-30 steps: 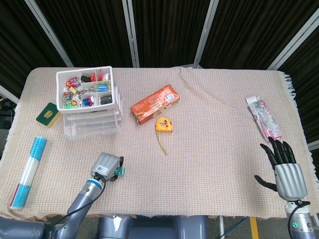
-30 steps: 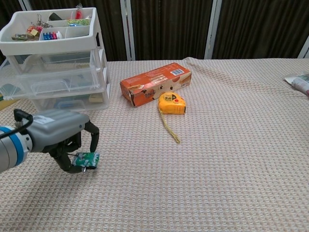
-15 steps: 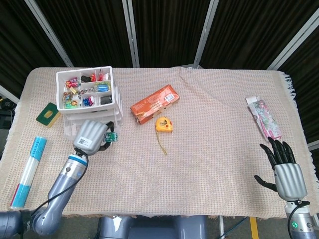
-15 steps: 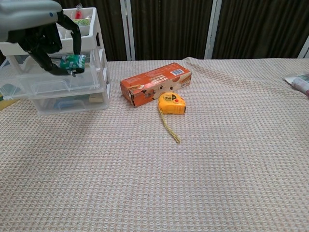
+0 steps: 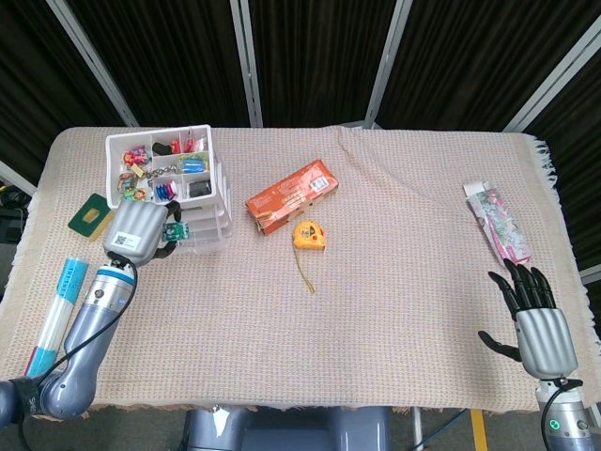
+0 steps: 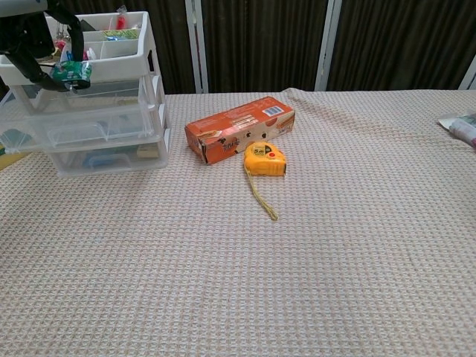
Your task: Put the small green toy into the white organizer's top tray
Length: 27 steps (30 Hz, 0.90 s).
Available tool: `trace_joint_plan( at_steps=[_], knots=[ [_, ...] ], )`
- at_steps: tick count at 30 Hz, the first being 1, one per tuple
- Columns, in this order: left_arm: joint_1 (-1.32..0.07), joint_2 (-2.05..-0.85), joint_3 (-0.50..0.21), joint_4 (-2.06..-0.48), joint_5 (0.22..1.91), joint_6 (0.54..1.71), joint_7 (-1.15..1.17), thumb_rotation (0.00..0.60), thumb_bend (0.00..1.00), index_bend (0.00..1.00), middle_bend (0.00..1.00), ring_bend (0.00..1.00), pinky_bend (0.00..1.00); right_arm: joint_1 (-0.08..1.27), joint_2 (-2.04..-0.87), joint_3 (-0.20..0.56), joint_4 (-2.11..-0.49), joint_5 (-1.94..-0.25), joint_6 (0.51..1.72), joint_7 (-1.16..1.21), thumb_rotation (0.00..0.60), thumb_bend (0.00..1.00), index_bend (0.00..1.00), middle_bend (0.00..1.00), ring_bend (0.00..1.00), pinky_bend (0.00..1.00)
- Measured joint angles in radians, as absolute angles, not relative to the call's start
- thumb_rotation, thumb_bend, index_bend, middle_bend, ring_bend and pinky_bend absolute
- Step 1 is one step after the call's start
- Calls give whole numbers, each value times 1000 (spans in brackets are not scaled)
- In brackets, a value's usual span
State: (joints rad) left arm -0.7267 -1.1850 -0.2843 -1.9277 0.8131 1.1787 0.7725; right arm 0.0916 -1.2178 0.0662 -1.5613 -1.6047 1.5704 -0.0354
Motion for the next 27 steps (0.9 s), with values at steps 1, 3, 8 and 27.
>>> trace_joint_plan(
  at_steps=[1, 3, 8, 27],
  knots=[
    [-727, -1186, -281, -1915, 808, 1175, 770, 600, 340, 586, 959, 865, 736, 92, -1218, 66, -1561, -1605, 1571, -36, 600, 9, 138, 0, 0, 0],
    [-731, -1190, -272, -1887, 793, 1165, 766, 600, 260, 547, 954, 862, 735, 92, -1218, 66, -1561, -1605, 1571, -37, 600, 9, 139, 0, 0, 0],
    [-741, -1208, -252, -1839, 773, 1153, 757, 600, 69, 408, 944, 852, 735, 92, -1218, 66, -1561, -1605, 1570, -35, 600, 10, 139, 0, 0, 0],
    [-673, -1161, -122, -1889, 1129, 1225, 680, 600, 1000, 320, 295, 293, 322, 91, -1218, 68, -1564, -1600, 1569, -35, 600, 10, 139, 0, 0, 0]
  ],
)
